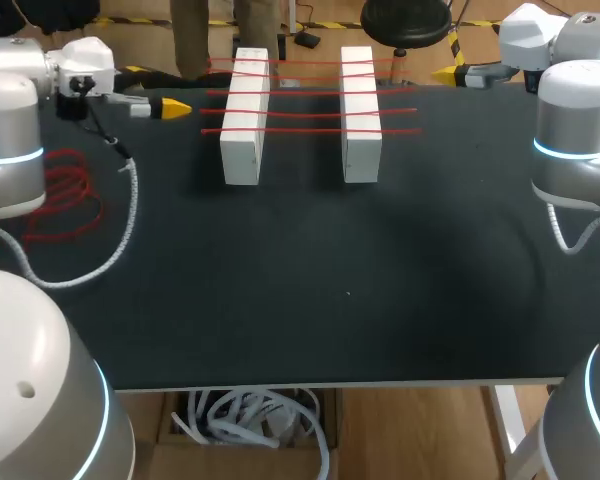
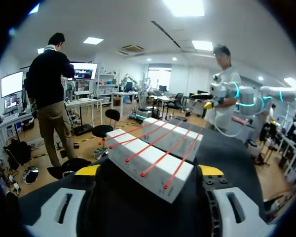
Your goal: Grab the tape and strap the tape.
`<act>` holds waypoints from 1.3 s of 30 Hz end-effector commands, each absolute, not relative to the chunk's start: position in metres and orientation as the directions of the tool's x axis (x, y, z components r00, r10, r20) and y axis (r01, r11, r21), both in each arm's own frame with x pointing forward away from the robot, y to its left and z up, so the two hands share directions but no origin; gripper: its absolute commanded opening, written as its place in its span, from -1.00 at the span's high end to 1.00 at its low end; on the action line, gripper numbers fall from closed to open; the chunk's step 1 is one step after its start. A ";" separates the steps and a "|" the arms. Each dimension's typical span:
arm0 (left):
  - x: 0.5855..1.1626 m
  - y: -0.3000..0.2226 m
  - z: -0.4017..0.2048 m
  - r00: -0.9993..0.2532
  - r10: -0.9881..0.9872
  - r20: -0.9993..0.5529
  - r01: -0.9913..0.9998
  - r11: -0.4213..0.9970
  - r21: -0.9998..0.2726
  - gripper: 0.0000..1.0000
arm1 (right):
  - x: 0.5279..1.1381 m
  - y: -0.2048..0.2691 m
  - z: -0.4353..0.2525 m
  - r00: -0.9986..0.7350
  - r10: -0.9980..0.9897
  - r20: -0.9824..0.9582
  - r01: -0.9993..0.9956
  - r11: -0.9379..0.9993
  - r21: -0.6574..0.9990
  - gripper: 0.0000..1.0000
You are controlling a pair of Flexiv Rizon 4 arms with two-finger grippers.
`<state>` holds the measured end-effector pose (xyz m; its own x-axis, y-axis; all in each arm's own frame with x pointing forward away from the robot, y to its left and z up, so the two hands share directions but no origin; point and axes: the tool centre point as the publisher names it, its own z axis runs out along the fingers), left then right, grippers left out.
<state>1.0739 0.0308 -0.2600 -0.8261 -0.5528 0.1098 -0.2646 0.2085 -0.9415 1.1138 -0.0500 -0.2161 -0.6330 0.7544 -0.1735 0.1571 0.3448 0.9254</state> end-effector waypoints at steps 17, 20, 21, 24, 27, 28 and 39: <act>1.067 0.026 -0.279 -0.867 -0.489 0.100 -0.224 0.202 -0.953 1.00 | 1.114 -0.050 -0.216 -0.633 0.754 -0.174 0.157 0.345 0.925 -1.00; 1.066 0.026 -0.280 -0.868 -0.485 0.103 -0.224 0.199 -0.954 1.00 | 1.114 -0.050 -0.216 -0.633 0.754 -0.174 0.157 0.345 0.925 -1.00; 1.065 0.026 -0.281 -0.869 -0.484 0.101 -0.222 0.200 -0.954 1.00 | 1.114 -0.050 -0.216 -0.633 0.754 -0.174 0.157 0.345 0.925 -1.00; 1.064 0.025 -0.282 -0.872 -0.480 0.101 -0.220 0.200 -0.955 0.69 | 1.114 -0.050 -0.216 -0.633 0.754 -0.174 0.157 0.345 0.925 -1.00; 1.062 0.025 -0.284 -0.879 -0.467 0.095 -0.213 0.207 -0.955 1.00 | 1.114 -0.050 -0.216 -0.633 0.754 -0.174 0.157 0.345 0.925 -1.00; 1.062 0.025 -0.284 -0.883 -0.460 0.097 -0.212 0.207 -0.955 1.00 | 1.114 -0.050 -0.216 -0.633 0.754 -0.174 0.157 0.345 0.925 -1.00; 1.059 0.024 -0.289 -0.899 -0.428 0.093 -0.201 0.214 -0.956 0.73 | 1.114 -0.050 -0.216 -0.633 0.754 -0.174 0.157 0.345 0.925 -1.00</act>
<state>1.0554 0.0227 -0.2859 -0.8950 -0.4366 0.0909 -0.2021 0.2154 -0.9554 1.1138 -0.0500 -0.2161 -0.6331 0.7544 -0.1736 0.1571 0.3448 0.9254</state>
